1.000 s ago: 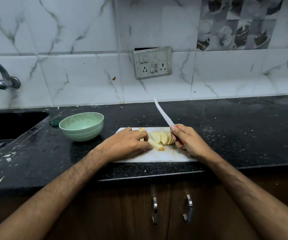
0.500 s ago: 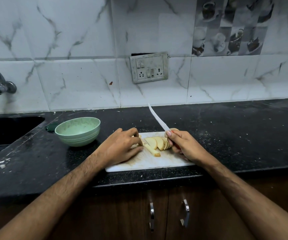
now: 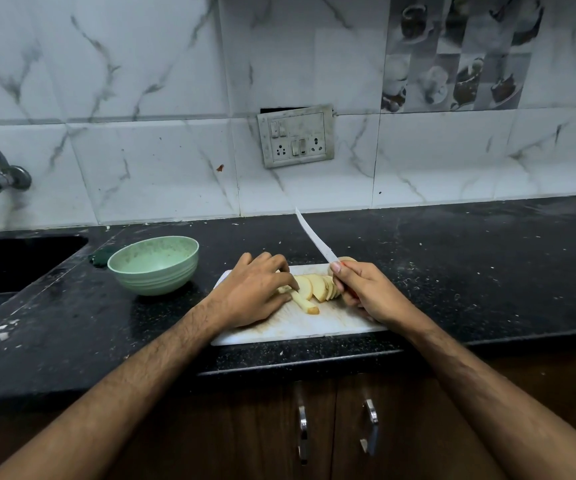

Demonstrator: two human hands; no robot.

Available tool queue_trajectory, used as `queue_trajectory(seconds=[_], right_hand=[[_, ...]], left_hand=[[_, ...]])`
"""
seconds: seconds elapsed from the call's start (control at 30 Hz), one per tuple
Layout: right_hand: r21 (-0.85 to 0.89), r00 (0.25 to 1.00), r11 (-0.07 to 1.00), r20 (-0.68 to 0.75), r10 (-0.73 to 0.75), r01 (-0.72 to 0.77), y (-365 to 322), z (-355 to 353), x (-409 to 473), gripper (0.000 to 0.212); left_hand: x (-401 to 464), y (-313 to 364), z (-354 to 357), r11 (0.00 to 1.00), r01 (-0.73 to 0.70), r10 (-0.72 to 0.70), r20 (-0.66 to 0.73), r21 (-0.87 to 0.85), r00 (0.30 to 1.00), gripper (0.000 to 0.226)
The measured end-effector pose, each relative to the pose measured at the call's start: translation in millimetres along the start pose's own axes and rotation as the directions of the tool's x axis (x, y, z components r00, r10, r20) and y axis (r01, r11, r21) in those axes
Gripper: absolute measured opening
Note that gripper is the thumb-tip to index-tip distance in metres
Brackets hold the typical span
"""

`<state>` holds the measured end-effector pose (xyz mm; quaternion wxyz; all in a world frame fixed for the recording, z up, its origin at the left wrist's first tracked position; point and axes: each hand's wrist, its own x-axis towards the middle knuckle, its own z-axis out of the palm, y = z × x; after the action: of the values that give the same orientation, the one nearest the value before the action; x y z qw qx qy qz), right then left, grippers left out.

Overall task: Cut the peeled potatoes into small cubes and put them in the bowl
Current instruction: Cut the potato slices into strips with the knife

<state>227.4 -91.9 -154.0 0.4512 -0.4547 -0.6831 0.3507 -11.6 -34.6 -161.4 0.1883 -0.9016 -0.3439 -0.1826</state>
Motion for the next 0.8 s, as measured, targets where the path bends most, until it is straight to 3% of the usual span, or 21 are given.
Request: queue_trajectory(seconds=[0.27, 0.53, 0.7, 0.8], right_hand=[[-0.034, 1.0, 0.999, -0.001, -0.019, 0.019, 3, -1, 1, 0.039], [-0.11, 0.998, 0.994, 0.061, 0.012, -0.005, -10, 2, 0, 0.04], [-0.36, 0.981, 0.928, 0.117, 0.153, -0.101, -35, 0, -7, 0.044], [-0.646, 0.974, 0.758, 0.1, 0.204, -0.092, -54, 1, -24, 0.044]], left_hand=[[-10, -1, -16, 0.997, -0.074, 0.073, -0.027, -0.011, 0.997, 0.024], [-41, -4, -25, 0.991, 0.016, -0.016, 0.001, -0.134, 1.0, 0.029], [-52, -4, -27, 0.912, 0.033, -0.005, 0.067, -0.408, 0.998, 0.029], [-56, -6, -27, 0.885, 0.003, 0.033, 0.068, -0.466, 0.997, 0.031]])
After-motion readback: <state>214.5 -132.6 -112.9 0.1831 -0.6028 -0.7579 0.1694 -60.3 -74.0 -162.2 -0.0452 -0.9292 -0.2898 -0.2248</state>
